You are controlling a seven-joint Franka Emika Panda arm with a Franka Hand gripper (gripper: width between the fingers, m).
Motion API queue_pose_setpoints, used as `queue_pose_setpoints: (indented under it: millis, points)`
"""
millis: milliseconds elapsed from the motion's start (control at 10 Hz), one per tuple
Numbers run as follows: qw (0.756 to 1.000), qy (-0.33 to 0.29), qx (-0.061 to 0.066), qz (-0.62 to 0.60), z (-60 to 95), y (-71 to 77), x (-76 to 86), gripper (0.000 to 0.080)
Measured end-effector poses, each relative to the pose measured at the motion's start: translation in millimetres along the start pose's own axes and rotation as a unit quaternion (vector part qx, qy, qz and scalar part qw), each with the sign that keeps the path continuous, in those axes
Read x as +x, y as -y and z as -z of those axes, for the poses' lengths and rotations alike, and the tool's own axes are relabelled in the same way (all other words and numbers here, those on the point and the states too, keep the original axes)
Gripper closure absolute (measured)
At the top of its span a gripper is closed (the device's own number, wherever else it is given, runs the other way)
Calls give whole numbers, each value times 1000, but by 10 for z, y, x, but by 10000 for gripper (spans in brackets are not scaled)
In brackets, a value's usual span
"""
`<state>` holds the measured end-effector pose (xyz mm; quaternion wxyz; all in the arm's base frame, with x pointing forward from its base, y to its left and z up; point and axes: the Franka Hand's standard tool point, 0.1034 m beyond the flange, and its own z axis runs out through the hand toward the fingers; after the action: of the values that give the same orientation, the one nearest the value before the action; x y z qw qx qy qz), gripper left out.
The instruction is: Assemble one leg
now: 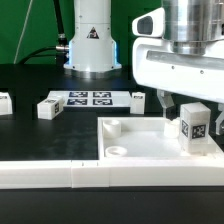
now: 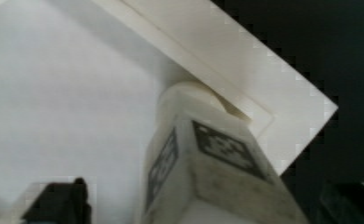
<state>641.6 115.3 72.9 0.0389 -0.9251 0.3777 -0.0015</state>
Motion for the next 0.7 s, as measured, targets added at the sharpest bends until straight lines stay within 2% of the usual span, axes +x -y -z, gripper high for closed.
queue_pose_setpoints:
  millis: [200, 500, 700]
  points:
    - [996, -1, -2, 91, -1, 8, -11, 150]
    - [970, -3, -4, 243, -1, -1, 0, 150]
    - [944, -3, -7, 330, 3, -17, 23, 150]
